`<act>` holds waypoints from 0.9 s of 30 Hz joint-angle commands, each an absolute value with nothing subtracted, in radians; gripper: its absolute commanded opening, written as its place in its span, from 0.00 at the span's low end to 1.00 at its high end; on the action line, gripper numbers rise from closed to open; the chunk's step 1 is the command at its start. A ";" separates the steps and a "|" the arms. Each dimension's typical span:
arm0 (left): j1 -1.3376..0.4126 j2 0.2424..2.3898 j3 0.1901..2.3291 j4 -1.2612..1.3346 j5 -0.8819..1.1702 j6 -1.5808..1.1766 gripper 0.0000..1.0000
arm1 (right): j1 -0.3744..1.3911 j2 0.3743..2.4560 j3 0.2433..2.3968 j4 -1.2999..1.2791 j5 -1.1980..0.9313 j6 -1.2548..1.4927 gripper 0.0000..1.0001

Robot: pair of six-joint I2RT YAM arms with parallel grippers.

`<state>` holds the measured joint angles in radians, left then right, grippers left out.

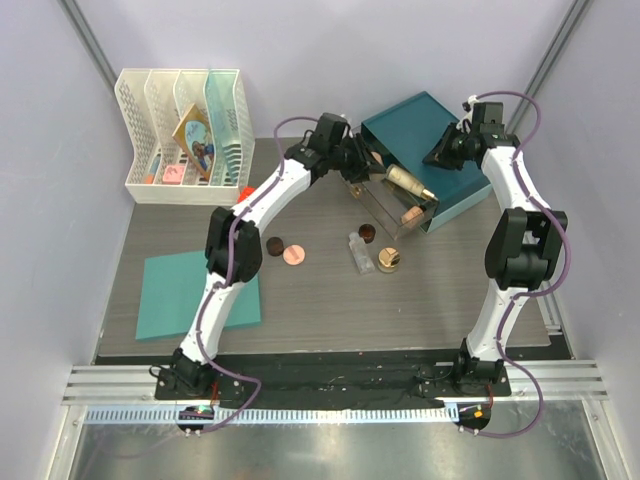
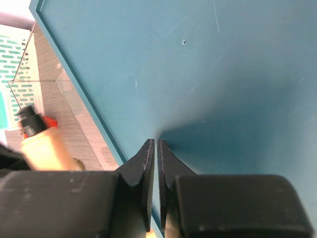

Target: Organize the makeup

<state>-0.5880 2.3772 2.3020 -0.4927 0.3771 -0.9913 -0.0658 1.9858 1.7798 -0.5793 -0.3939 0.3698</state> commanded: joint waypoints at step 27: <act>-0.592 1.870 1.823 -0.492 0.345 -0.855 0.67 | -0.048 2.066 1.690 -0.842 -0.333 0.336 0.13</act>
<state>-0.5869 2.0392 1.9308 -0.4244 0.4133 -0.9581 -0.0650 1.9831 1.7737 -0.5774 -0.4068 0.3725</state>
